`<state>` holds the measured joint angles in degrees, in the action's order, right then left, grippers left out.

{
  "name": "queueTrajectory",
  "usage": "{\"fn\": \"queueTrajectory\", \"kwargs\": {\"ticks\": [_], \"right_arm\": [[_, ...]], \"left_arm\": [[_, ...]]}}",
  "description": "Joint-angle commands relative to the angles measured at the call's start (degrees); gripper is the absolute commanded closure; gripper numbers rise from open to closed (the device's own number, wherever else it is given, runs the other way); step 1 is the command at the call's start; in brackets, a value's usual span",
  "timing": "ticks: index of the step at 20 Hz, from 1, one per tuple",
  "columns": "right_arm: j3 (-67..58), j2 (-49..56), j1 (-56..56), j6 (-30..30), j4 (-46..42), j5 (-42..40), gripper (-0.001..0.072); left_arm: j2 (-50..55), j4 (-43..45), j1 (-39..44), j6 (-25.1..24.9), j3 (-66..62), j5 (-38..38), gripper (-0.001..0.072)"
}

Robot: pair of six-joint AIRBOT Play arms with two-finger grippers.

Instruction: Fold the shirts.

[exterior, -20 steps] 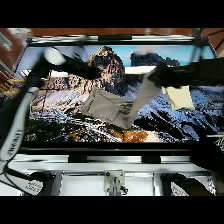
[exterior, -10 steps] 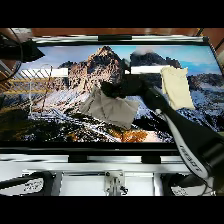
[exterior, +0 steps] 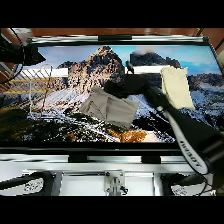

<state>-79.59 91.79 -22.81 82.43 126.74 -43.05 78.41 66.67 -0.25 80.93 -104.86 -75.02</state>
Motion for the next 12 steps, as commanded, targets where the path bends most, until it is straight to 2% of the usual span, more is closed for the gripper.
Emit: {"fn": "queueTrajectory", "kwargs": {"ticks": [1,2,3,4,8,12], "right_arm": [[0.0,-4.9,10.2,-4.4,-21.2,-25.3,0.0097],[0.4,-5.2,13.3,-4.8,-25.5,-32.0,0.0088],[2.1,-5.2,15.9,-4.0,-24.9,-35.2,0.0088],[4.9,-5.2,17.6,-2.8,-21.6,-34.9,0.0088],[16.9,-4.3,17.5,5.7,-3.0,-21.1,0.0087],[17.8,-0.5,13.3,9.6,1.9,-15.6,0.0088]], "left_arm": [[0.2,0.0,0.2,-0.7,0.0,-0.1,0.0681],[0.2,0.0,0.2,-0.7,0.0,-0.1,0.0681],[0.2,0.0,0.2,-0.7,0.0,-0.1,0.0681],[0.2,0.0,0.2,-0.7,0.0,-0.1,0.0681],[0.2,0.0,0.2,-0.8,0.0,-0.1,0.0681],[0.2,0.0,0.2,-0.9,0.0,-0.1,0.0681]]}}
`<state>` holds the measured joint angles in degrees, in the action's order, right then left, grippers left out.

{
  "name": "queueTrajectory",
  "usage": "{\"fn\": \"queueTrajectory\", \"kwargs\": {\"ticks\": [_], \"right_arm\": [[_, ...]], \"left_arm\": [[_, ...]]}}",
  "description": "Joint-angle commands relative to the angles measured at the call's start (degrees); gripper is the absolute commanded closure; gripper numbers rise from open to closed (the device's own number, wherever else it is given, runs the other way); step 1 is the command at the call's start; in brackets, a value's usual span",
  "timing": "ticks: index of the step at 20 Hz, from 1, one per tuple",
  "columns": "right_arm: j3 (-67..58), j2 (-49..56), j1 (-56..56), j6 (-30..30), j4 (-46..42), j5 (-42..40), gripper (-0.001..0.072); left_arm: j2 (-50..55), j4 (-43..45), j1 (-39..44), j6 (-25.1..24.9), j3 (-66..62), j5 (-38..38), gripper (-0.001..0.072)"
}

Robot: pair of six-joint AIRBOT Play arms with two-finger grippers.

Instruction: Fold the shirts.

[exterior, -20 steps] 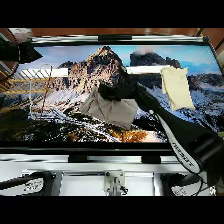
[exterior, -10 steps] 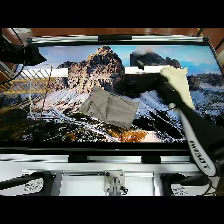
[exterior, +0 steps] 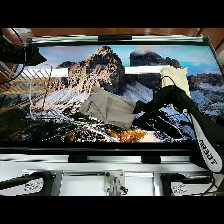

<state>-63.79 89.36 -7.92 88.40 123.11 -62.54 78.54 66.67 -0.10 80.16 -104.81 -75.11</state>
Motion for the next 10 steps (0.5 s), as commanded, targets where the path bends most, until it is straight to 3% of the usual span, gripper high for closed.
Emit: {"fn": "queueTrajectory", "kwargs": {"ticks": [1,4,5,6,7,9,10], "right_arm": [[2.0,2.9,-2.5,3.7,6.7,4.7,0.0088],[2.0,4.9,-4.1,3.8,8.6,6.7,0.0091],[2.0,5.0,-4.1,3.9,9.0,7.4,0.0246],[1.3,5.0,-3.9,4.2,9.0,7.6,0.0535],[-0.4,4.9,-3.3,6.1,9.4,6.8,0.0638],[-6.5,3.6,-1.7,12.4,11.7,4.2,0.0646],[-10.2,2.6,-0.7,12.6,12.6,3.3,0.0646]], "left_arm": [[0.0,0.0,0.0,-0.2,0.0,0.0,0.068],[0.0,0.0,0.0,-0.2,0.0,0.0,0.0681],[0.0,0.0,0.0,-0.2,0.0,-0.1,0.0681],[0.0,0.0,0.0,-0.2,0.0,-0.3,0.0681],[0.0,0.0,0.0,-0.2,0.0,-0.4,0.0681],[0.0,0.0,0.0,-0.2,0.0,-0.5,0.0681],[0.0,0.0,0.0,-0.2,0.0,-0.5,0.068]]}}
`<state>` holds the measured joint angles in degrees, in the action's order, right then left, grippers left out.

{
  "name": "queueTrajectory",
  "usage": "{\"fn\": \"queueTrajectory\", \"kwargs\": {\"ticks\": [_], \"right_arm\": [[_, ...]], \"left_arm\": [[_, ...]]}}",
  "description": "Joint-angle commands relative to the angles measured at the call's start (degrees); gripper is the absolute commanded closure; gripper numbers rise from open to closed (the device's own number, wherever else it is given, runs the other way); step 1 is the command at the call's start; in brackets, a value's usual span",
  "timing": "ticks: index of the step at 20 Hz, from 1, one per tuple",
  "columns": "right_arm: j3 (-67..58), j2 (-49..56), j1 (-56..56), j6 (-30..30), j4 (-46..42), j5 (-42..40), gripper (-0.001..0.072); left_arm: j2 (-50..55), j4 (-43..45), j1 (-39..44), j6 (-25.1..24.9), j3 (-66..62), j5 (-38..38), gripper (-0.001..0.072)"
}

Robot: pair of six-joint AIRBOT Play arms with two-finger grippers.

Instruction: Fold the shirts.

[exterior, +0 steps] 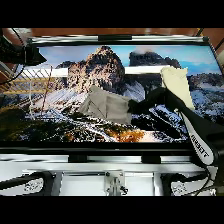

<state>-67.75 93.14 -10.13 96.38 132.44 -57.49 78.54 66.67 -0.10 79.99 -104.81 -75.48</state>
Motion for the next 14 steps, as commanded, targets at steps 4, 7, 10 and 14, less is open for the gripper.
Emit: {"fn": "queueTrajectory", "kwargs": {"ticks": [4,7,10,14], "right_arm": [[-25.2,-3.5,6.8,-0.4,6.5,-7.4,0.0647],[-36.7,-3.4,10.3,-4.1,6.6,-6.9,0.0647],[-41.4,-3.4,13.9,-6.5,6.6,-1.4,0.0647],[-41.5,-2.7,18.2,-7.0,6.2,8.4,0.0647]], "left_arm": [[0.0,0.0,0.0,0.1,0.0,-0.1,0.0681],[0.0,-0.3,0.0,0.1,0.0,-0.2,0.068],[0.0,-0.2,0.5,0.1,0.0,-0.4,0.068],[0.0,-0.2,1.7,0.0,0.0,-2.1,0.068]]}}
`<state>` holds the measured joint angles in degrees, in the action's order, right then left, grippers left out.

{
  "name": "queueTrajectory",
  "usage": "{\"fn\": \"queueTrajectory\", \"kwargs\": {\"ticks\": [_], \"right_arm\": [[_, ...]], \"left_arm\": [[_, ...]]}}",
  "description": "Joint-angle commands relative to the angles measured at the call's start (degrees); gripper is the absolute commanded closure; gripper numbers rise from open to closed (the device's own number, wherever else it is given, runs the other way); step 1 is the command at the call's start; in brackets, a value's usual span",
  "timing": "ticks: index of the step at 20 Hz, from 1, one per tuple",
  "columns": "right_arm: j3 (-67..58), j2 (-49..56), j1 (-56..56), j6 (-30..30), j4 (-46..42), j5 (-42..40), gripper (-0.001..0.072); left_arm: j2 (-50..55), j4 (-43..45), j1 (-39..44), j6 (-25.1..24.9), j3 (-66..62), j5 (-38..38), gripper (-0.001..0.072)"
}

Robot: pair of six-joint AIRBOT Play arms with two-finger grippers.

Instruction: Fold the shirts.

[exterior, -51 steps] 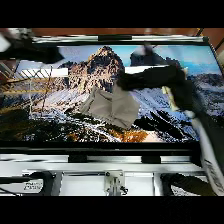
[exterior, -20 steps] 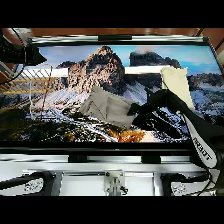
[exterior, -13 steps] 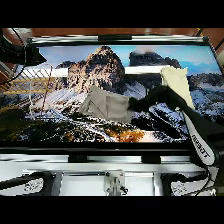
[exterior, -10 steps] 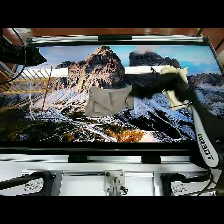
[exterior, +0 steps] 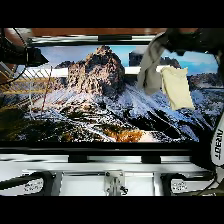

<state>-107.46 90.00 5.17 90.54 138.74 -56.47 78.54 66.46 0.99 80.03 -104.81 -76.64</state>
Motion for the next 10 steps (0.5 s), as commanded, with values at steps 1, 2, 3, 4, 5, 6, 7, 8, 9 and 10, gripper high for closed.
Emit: {"fn": "queueTrajectory", "kwargs": {"ticks": [1,2,3,4,5,6,7,8,9,10], "right_arm": [[-1.8,0.9,3.7,-1.1,-0.3,10.4,0.0647],[-1.8,1.5,4.3,-0.9,-0.3,13.4,0.0647],[-1.8,2.4,4.8,-0.7,-0.4,16.8,0.0647],[-1.8,3.5,5.1,-0.5,-0.6,20.2,0.0647],[-1.8,4.6,5.1,-0.3,-0.7,23.5,0.0647],[-1.8,6.1,5.1,-0.4,-0.7,27.6,0.0647],[-1.8,7.5,4.8,-0.3,-0.5,32.0,0.0647],[-1.8,9.0,4.3,1.0,-1.1,37.6,0.0647],[-1.8,10.6,3.8,2.4,-1.3,43.3,0.0647],[-1.8,12.3,3.4,2.3,-1.2,49.6,0.0647]], "left_arm": [[0.0,0.0,1.0,0.0,0.0,-1.1,0.068],[0.0,0.0,1.4,0.0,0.0,-1.1,0.068],[0.0,0.0,1.7,0.0,0.0,-1.1,0.0681],[0.0,0.0,2.1,0.0,0.0,-1.1,0.068],[0.0,0.0,2.5,0.0,0.0,-1.1,0.068],[0.0,0.0,3.0,0.0,0.0,-1.1,0.068],[0.0,0.0,3.4,0.0,0.0,-1.3,0.068],[0.0,0.0,3.7,0.0,0.0,-1.6,0.068],[0.0,0.0,4.0,0.0,0.0,-2.1,0.068],[0.0,0.0,4.5,0.0,0.0,-2.5,0.068]]}}
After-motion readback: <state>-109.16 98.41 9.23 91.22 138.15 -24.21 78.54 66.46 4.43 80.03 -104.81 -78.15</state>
